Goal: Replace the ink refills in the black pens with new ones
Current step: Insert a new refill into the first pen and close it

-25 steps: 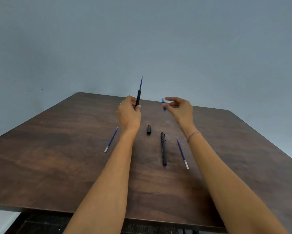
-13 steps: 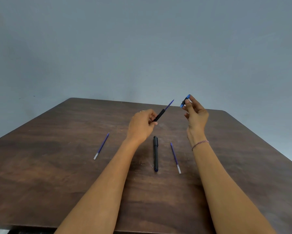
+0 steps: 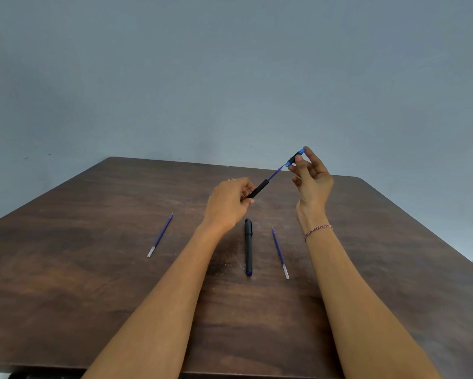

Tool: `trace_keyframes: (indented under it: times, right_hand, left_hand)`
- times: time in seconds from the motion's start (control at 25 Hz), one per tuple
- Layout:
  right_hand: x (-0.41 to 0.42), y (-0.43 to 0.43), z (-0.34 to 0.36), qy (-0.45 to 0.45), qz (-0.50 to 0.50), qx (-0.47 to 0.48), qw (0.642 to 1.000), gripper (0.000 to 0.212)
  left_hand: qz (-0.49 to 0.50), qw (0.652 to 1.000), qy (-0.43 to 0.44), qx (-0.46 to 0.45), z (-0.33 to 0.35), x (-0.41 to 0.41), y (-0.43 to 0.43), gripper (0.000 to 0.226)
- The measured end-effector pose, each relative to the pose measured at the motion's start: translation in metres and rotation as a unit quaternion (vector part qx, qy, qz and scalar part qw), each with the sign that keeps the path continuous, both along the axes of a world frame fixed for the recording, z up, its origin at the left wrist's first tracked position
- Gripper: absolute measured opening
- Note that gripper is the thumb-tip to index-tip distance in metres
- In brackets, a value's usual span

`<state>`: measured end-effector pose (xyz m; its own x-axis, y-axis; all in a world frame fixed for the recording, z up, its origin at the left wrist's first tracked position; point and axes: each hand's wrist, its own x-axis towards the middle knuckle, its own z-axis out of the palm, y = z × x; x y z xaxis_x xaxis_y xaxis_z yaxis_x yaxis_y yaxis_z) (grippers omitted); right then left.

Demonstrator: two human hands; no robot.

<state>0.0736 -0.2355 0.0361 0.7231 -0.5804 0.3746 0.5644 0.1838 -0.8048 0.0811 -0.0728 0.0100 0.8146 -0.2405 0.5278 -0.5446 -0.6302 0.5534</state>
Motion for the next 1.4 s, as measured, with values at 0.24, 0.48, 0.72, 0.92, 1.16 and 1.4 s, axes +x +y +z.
trace_keyframes:
  times: [0.24, 0.48, 0.72, 0.92, 1.16, 1.4]
  right_hand:
    - [-0.001, 0.000, 0.001, -0.009, -0.011, -0.001, 1.000, 0.031]
    - [-0.001, 0.001, 0.001, -0.005, -0.004, -0.017, 1.000, 0.031]
    - [-0.002, 0.000, 0.002, -0.007, -0.005, -0.018, 1.000, 0.030]
    - [-0.001, 0.004, 0.001, 0.009, -0.003, -0.062, 0.998, 0.027]
    - [-0.002, 0.007, -0.004, 0.018, 0.020, -0.151, 0.988, 0.024]
    - [0.000, 0.009, -0.008, 0.037, 0.088, -0.180, 0.979, 0.023]
  left_hand:
    - [-0.003, 1.000, -0.001, 0.008, 0.001, -0.001, 0.000, 0.018]
    - [0.005, 1.000, -0.003, 0.007, 0.001, -0.001, 0.000, 0.018]
    - [0.007, 1.000, -0.001, 0.004, 0.001, -0.001, 0.001, 0.019]
    - [0.009, 1.000, -0.002, 0.001, 0.002, -0.001, 0.001, 0.019]
    - [0.012, 1.000, -0.006, 0.000, 0.003, -0.001, 0.001, 0.020]
    - [0.019, 1.000, -0.003, -0.002, 0.004, -0.001, 0.002, 0.019]
